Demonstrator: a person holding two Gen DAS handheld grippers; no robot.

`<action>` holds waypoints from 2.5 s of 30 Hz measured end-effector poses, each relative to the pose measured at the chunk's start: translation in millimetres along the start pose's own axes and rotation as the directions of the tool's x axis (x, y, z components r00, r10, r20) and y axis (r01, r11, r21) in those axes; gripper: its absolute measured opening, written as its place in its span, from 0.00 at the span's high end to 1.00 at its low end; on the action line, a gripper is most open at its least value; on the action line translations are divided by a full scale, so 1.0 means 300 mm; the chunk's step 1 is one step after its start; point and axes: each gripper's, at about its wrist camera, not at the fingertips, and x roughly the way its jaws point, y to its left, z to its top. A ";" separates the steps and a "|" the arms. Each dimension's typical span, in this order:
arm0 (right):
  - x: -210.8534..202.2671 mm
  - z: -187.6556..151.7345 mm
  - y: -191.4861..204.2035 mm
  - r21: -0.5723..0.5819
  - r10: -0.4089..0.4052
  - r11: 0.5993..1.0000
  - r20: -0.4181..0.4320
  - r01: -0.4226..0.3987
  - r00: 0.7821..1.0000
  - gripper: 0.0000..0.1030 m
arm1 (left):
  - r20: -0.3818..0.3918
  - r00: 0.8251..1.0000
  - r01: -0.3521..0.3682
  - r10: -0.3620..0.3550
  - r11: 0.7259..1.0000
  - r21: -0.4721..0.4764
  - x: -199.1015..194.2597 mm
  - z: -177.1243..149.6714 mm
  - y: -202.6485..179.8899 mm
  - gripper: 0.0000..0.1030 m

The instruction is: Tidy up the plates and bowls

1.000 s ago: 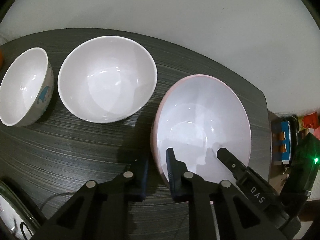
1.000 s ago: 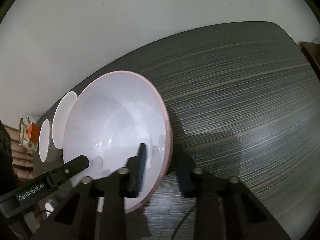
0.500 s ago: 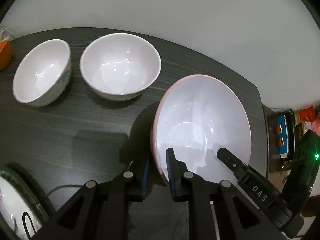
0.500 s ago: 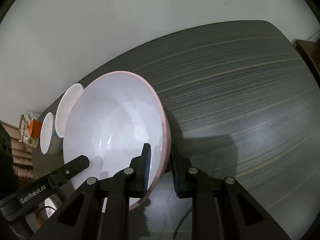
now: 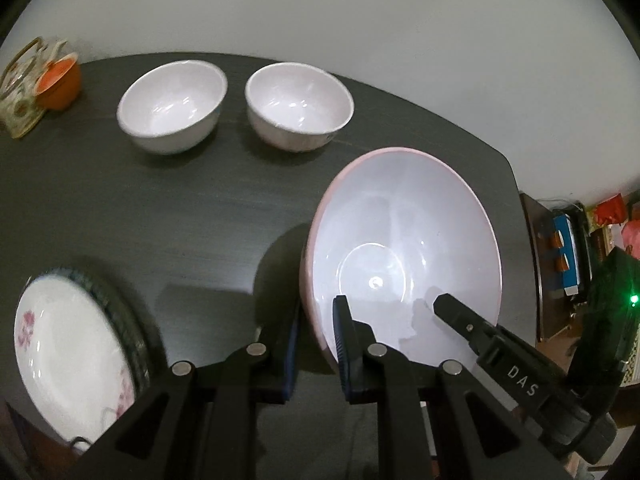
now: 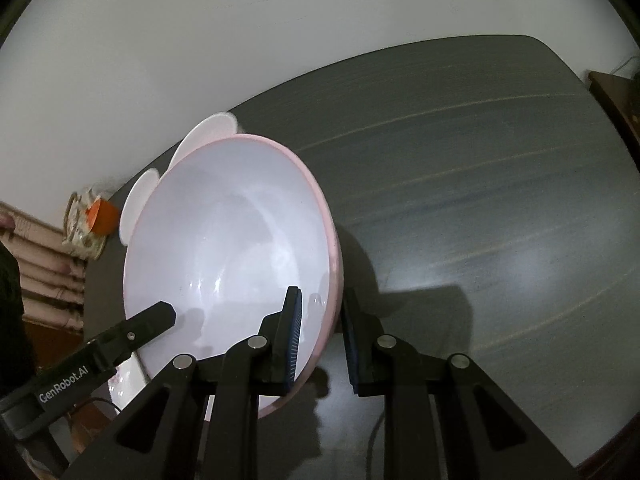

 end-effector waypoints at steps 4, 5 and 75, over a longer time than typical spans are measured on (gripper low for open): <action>-0.039 -0.071 0.031 -0.012 0.004 1.000 -0.002 -0.004 1.000 0.81 | -0.007 1.000 0.008 -0.008 1.000 -0.018 -0.024 -0.076 0.028 0.84; -0.045 -0.087 0.037 -0.013 0.004 1.000 -0.004 -0.004 1.000 0.81 | -0.009 1.000 0.009 -0.010 1.000 -0.022 -0.029 -0.089 0.040 0.84; 0.010 -0.445 0.037 -0.024 -0.010 1.000 -0.155 0.006 0.988 0.75 | -0.092 0.995 -0.028 0.027 1.000 -0.008 0.045 -0.330 0.144 0.84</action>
